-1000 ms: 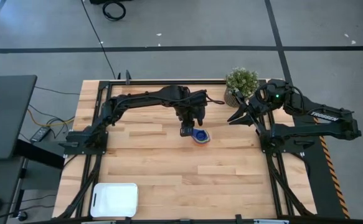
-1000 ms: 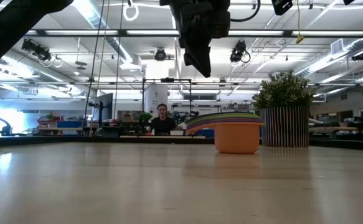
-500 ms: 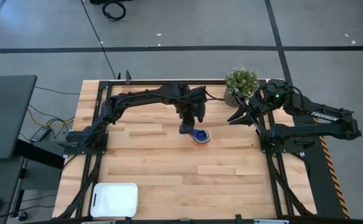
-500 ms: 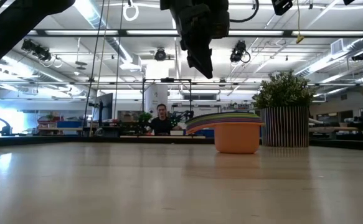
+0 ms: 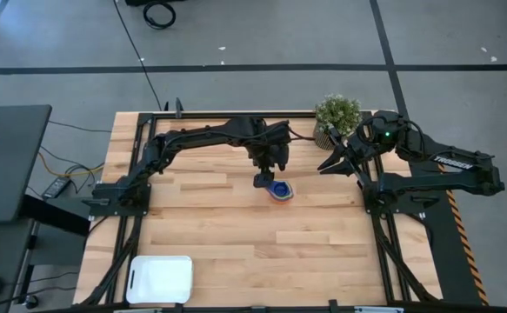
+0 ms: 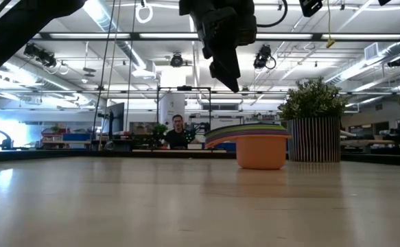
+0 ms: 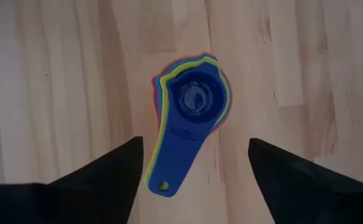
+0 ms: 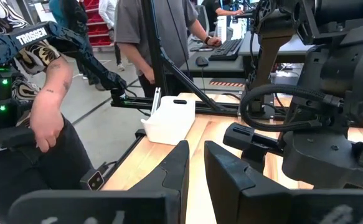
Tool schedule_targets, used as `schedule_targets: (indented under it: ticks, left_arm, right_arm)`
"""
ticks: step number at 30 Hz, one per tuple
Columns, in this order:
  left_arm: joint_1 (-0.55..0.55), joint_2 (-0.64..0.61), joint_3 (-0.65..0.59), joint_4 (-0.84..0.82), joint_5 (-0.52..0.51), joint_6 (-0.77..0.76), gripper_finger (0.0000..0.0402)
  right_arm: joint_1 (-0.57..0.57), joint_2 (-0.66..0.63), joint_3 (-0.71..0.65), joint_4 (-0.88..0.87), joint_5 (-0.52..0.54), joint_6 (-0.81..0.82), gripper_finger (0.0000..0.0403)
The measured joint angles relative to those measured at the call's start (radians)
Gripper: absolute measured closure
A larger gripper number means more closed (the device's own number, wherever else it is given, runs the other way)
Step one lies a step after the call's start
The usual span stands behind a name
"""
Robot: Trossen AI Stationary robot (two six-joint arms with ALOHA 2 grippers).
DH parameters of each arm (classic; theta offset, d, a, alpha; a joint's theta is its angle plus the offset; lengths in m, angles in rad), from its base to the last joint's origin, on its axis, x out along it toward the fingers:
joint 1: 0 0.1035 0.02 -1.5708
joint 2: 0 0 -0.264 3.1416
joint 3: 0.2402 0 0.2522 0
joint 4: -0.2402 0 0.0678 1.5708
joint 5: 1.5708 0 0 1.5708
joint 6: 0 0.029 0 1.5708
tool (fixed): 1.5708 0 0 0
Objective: Nest measuring cups in basket
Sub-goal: Put the nested measuring cups into the white bin
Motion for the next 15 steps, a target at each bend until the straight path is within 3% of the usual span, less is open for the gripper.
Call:
schedule_targets:
  ticks: [9, 15]
  left_arm:
    - [-0.004, 0.000, 0.000, 0.001, -0.027, -0.002, 0.0100]
    - [-0.008, 0.000, 0.000, -0.013, -0.074, -0.138, 0.0100]
  right_arm:
    - [0.000, 0.000, 0.000, 0.000, 0.000, 0.000, 0.0346]
    - [0.000, 0.000, 0.000, 0.000, 0.000, 0.000, 0.0346]
